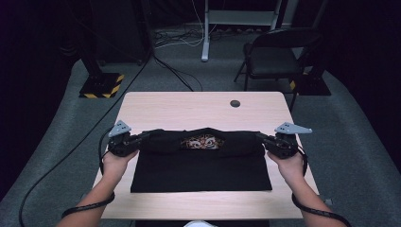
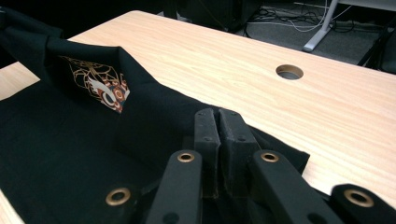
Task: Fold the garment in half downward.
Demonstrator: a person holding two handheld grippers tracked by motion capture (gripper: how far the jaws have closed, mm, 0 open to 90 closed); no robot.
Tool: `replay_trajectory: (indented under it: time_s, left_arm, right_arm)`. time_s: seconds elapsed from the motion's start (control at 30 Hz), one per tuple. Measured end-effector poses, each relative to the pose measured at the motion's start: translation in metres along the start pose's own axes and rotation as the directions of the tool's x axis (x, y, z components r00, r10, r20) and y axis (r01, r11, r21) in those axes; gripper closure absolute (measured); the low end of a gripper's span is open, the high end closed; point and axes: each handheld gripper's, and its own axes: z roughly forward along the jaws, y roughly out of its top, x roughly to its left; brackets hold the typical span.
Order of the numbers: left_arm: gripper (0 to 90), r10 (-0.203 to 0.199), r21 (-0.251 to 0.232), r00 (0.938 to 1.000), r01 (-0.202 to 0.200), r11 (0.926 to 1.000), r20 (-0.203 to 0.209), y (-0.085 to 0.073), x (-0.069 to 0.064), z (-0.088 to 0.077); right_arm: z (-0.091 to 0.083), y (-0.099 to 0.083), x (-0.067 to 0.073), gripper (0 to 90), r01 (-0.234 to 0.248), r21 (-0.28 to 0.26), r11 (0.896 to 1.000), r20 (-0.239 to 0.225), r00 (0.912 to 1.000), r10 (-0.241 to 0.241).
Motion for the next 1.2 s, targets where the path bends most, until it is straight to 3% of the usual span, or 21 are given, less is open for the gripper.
replay_trajectory:
  time_s: [0.8, 1.2]
  left_arm:
    - [84.4, -0.007, 0.064, 0.9998, 0.006, 0.998, 0.019, -0.023, -0.006, 0.001]
    - [84.1, -0.012, 0.119, 0.999, 0.007, 0.9929, 0.044, -0.041, -0.011, 0.001]
  right_arm:
    - [-0.002, -0.032, 0.004, 88.1, -0.017, 0.068, 0.998, -0.024, 0.9995, 0.019]
    - [-0.001, -0.048, 0.004, 88.1, -0.033, 0.109, 0.994, -0.027, 0.999, 0.036]
